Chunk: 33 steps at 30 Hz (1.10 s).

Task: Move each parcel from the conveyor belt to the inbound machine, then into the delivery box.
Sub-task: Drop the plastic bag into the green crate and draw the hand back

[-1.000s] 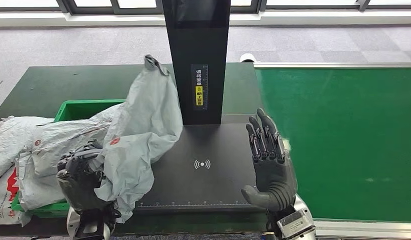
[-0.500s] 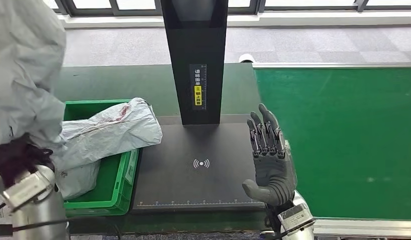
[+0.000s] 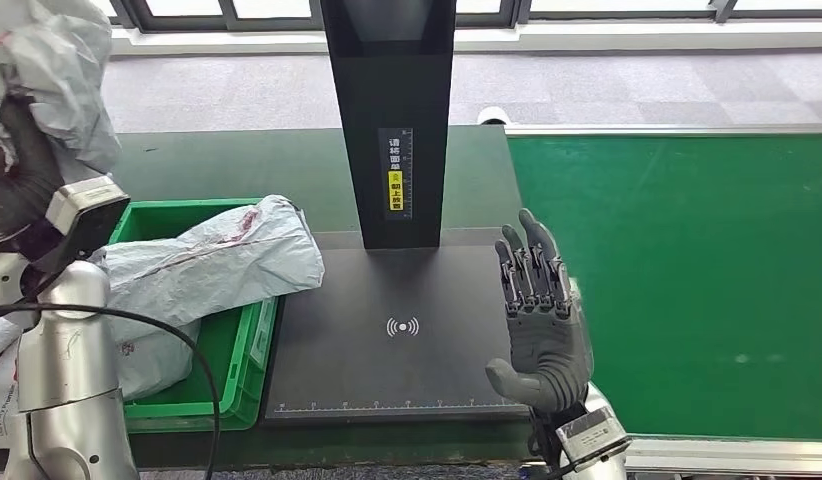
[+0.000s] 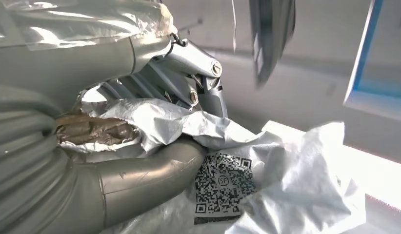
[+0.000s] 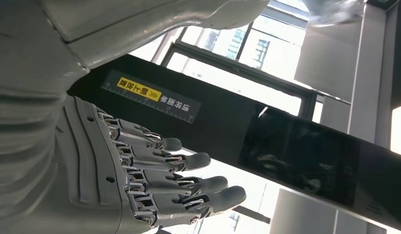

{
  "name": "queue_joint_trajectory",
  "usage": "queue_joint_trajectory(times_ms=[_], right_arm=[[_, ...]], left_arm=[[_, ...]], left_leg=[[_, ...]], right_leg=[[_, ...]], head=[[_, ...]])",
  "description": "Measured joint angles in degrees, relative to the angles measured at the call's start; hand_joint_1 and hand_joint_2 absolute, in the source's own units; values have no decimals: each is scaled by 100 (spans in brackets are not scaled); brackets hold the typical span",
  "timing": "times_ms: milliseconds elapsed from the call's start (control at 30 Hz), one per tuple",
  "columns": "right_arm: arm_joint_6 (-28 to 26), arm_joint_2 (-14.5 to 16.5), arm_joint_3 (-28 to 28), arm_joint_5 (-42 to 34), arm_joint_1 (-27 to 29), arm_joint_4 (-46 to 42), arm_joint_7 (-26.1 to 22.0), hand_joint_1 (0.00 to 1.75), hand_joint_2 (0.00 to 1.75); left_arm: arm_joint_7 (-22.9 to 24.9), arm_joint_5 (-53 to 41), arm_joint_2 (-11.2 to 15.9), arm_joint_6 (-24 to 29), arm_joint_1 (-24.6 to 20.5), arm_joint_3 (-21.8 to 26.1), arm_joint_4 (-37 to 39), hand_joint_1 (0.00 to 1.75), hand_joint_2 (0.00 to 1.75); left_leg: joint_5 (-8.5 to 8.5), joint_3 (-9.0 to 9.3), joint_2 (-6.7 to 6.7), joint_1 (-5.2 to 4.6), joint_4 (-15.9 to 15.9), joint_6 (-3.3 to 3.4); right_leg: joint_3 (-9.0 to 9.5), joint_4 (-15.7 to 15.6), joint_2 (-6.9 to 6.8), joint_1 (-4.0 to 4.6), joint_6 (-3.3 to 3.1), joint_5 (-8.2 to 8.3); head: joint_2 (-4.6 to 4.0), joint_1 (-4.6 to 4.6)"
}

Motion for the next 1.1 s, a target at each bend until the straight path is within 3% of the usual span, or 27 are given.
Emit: queue_joint_trajectory(times_ms=[133, 233, 400, 700, 733, 800, 833, 867, 933, 1100], right_arm=[[42, -62, 70, -19, 12, 55, 0, 0, 175], [211, -73, 72, 55, 23, 81, 0, 0, 175], [387, -73, 72, 165, 6, 172, 1, 0, 175], [461, -73, 72, 214, 4, 233, -1, 0, 175], [476, -73, 72, 237, 4, 245, 0, 0, 175], [493, -73, 72, 271, 3, 258, -1, 0, 175], [495, -73, 72, 277, 3, 258, -1, 0, 175], [495, -73, 72, 281, 4, 258, -1, 0, 175], [493, -72, 72, 287, 4, 258, 0, 0, 175], [439, -72, 72, 279, 13, 258, -1, 0, 175]], left_arm=[[965, -1278, 257, -561, -54, -253, 1350, 175, 175], [1438, -1830, 366, -924, -74, -422, 2292, 175, 175], [1567, -1971, 456, -1250, -7, -553, 3213, 175, 175], [1609, -1984, 500, -1508, 197, -637, 3333, 175, 175], [1630, -1990, 505, -1550, 281, -661, 3300, 158, 175], [1660, -1995, 510, -1602, 420, -702, 3196, 71, 175], [1660, -1990, 511, -1610, 451, -709, 3155, 27, 131], [1656, -1971, 511, -1609, 490, -714, 3097, 0, 87], [1625, -1868, 509, -1565, 579, -716, 2930, 0, 0], [1150, -641, 462, -1207, 942, -716, 2114, 0, 0]], left_leg=[[5, 0, 2, 1, 0, -5], [6, -1, 12, 1, 0, -6], [5, -7, 13, 1, 0, -6], [2, -11, 11, 1, 0, -6], [2, -12, 11, 1, 0, -6], [2, -12, 10, 1, 0, -7], [2, -12, 10, 1, 0, -7], [2, -11, 10, 1, 0, -7], [2, -11, 10, 1, 0, -7], [1, -13, 11, 1, 0, -7]], right_leg=[[-1, 1, 2, 1, -3, 3], [-4, 3, 15, 1, -5, 10], [-8, 4, 19, 1, -6, 11], [-11, 4, 18, 1, -5, 8], [-11, 4, 18, 1, -5, 8], [-11, 4, 17, 1, -5, 7], [-11, 4, 17, 1, -5, 7], [-11, 4, 17, 1, -5, 7], [-11, 4, 17, 1, -5, 7], [-12, 4, 18, 1, -5, 7]], head=[[1, 0], [1, 0], [0, 0], [0, 0], [0, 0], [0, 0], [0, 0], [0, 0], [0, 0], [0, 0]])
